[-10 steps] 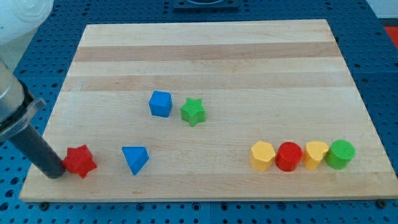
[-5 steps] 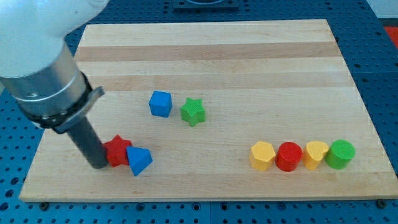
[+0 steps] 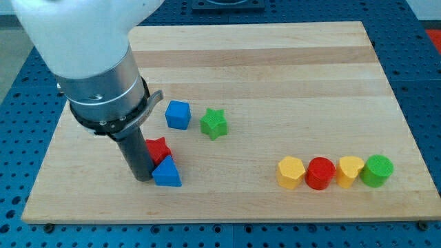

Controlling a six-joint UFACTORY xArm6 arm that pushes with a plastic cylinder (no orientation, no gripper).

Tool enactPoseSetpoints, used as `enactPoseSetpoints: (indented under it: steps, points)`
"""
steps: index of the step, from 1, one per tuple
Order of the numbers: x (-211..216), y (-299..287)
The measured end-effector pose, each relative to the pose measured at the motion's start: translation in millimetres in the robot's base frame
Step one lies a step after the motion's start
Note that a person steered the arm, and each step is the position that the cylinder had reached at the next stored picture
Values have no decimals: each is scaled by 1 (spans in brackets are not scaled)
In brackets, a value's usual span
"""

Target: Slide the red star closer to the blue cube

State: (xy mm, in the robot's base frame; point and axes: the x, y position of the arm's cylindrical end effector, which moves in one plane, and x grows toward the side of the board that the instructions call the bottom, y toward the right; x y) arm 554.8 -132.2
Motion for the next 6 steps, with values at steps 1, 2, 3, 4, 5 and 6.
enactPoseSetpoints:
  steps: [1, 2, 3, 4, 5, 6]
  points:
    - [-9, 0]
    - [-15, 0]
    - [-15, -7]
    - [-15, -23]
    - [-15, -23]
    - [-15, -23]
